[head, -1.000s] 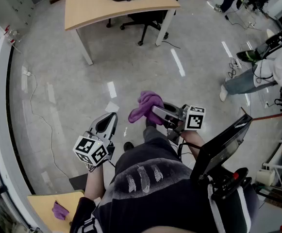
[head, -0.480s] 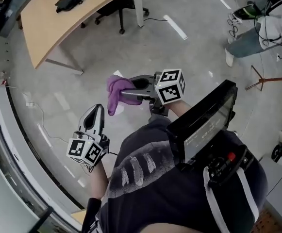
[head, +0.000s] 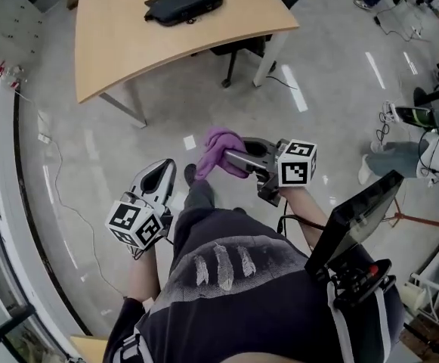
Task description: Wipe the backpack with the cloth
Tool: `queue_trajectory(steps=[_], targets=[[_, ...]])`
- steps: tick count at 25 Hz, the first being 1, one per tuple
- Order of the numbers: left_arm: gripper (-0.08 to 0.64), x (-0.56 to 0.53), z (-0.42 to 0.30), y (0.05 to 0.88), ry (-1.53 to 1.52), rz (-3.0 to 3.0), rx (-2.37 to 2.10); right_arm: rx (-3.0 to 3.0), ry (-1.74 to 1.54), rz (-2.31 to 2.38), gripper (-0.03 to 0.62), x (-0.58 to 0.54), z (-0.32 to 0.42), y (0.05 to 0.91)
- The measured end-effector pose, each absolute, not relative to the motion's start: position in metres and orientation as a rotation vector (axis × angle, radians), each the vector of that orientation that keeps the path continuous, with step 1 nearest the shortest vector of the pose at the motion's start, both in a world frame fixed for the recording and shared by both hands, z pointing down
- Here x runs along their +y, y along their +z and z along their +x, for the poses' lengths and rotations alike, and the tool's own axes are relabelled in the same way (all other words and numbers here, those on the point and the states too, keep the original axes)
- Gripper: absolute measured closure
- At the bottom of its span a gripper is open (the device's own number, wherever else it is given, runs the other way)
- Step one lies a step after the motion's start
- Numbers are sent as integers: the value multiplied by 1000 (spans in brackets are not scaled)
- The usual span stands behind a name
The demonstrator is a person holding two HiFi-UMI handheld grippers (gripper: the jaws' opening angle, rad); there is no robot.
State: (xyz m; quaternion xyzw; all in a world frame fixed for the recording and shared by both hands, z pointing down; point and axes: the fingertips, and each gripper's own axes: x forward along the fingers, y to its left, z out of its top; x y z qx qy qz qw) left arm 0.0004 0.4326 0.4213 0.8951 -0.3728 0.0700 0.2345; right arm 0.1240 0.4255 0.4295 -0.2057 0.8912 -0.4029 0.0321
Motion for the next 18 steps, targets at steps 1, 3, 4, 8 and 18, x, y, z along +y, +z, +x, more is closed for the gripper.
queue_trajectory(steps=[1,3,4,8,18], targets=[[552,414,-10,428,179,2454,-1029,2746,-1251,-661,472,409,118,437],[552,372,-25,435,164,2458,-1029,2754,-1266,-720,472,371,111,446],[552,351,-30,434,157,2470,-1015,2762,-1265,-740,472,352,108,446],[552,253,-52,430,183,2492,-967,2774,-1229,-852,472,261,101,436],[552,106,-27,427,243,2467,-969,2675,-1133,-1282,472,43,217,448]])
